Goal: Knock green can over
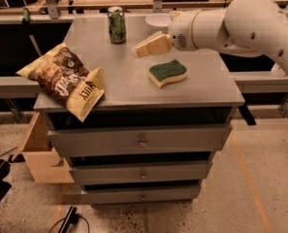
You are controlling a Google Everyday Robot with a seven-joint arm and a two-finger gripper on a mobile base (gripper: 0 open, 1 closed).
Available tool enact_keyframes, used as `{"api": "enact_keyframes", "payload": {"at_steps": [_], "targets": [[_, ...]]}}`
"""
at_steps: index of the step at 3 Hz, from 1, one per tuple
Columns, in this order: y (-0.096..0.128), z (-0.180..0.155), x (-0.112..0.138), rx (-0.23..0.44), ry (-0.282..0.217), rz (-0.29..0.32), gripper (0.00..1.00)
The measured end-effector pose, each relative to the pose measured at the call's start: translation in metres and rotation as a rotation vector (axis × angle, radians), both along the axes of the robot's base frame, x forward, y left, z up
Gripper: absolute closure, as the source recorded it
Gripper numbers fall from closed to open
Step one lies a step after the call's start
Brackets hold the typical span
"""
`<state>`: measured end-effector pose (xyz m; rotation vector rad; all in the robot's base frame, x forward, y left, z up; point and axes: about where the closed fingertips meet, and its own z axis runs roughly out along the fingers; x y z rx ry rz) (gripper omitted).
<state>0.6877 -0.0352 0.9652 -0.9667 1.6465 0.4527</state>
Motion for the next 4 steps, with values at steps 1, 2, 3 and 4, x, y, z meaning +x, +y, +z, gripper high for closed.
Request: {"api": "enact_keyframes", "payload": {"at_steps": [1,2,3,4], "targets": [[0.022,-0.022,0.057,0.037,-0.024,-0.032,0.0],[0.05,-0.054,0.12,0.03,-0.014,-0.029,0.0],[0.07,-0.074,0.178,0.027,-0.001,-0.023,0.0],[0.067,-0.064,0.178,0.036,-0.014,-0.028,0.0]]}}
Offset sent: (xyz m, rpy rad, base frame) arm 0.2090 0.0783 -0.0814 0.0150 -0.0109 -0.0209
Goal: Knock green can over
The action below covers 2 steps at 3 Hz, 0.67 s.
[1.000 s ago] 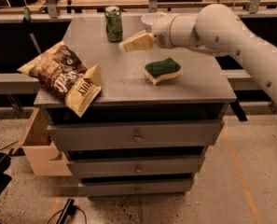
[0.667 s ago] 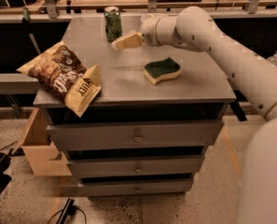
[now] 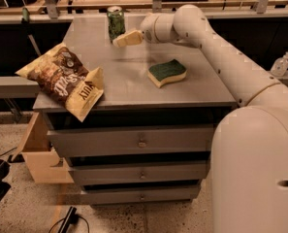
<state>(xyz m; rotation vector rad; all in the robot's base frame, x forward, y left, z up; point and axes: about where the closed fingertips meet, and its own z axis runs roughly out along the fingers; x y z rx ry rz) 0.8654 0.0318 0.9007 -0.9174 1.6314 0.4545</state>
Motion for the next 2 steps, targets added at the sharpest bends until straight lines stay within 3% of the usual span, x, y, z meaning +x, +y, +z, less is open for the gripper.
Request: {"api": "enact_keyframes", "payload": {"at_steps": [1,2], "targets": [[0.004,-0.001,-0.001,0.018,0.004,0.006,0.0],[0.016,0.007,0.009,0.104,-0.008,0.004,0.0]]}}
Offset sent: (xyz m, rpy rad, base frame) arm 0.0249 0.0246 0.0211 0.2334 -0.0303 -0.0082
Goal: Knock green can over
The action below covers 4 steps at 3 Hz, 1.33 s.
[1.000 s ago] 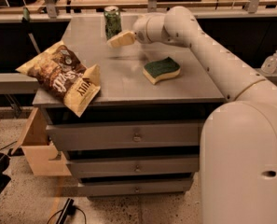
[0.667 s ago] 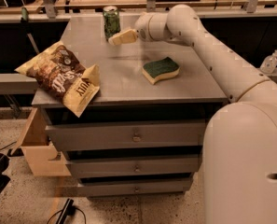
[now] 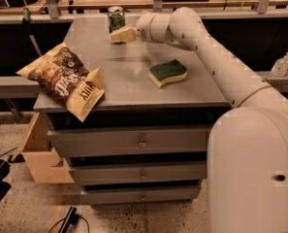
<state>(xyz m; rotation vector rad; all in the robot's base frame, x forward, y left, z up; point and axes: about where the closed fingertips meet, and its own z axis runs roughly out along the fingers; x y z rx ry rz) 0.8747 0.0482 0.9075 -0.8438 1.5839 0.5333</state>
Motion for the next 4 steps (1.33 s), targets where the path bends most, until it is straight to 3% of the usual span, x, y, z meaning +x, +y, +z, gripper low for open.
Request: {"api": "enact_keyframes", "payload": {"at_steps": [1,3,4], "targets": [[0.018,0.006,0.012,0.055,-0.01,0.014,0.0],[0.052,0.006,0.035,0.064,-0.004,0.033,0.0],[0.053,0.008,0.035,0.066,-0.006,0.033,0.18]]}}
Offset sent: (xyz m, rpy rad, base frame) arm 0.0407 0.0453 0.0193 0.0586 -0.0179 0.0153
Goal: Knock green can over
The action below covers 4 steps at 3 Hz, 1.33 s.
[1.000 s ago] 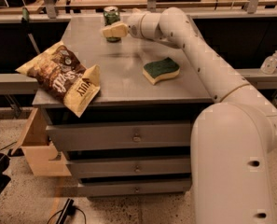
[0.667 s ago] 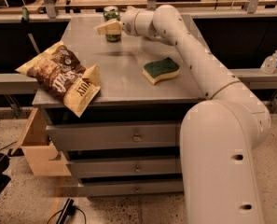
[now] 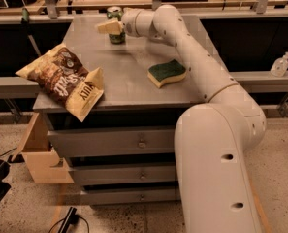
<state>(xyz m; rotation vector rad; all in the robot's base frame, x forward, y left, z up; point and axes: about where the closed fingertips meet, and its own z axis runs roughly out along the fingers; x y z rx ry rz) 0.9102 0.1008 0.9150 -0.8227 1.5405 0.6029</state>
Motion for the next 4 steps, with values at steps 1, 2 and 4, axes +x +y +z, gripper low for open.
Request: {"api": "enact_keyframes", "payload": {"at_steps": [1,2,4], "targets": [[0.0046,-0.0021,-0.0004,0.0,0.003,0.005,0.49],[0.0083,-0.0034,-0.0007,0.0,0.005,0.01,0.72],[0.0142,-0.0059,-0.0013,0.0,0.008,0.017,1.0]]}}
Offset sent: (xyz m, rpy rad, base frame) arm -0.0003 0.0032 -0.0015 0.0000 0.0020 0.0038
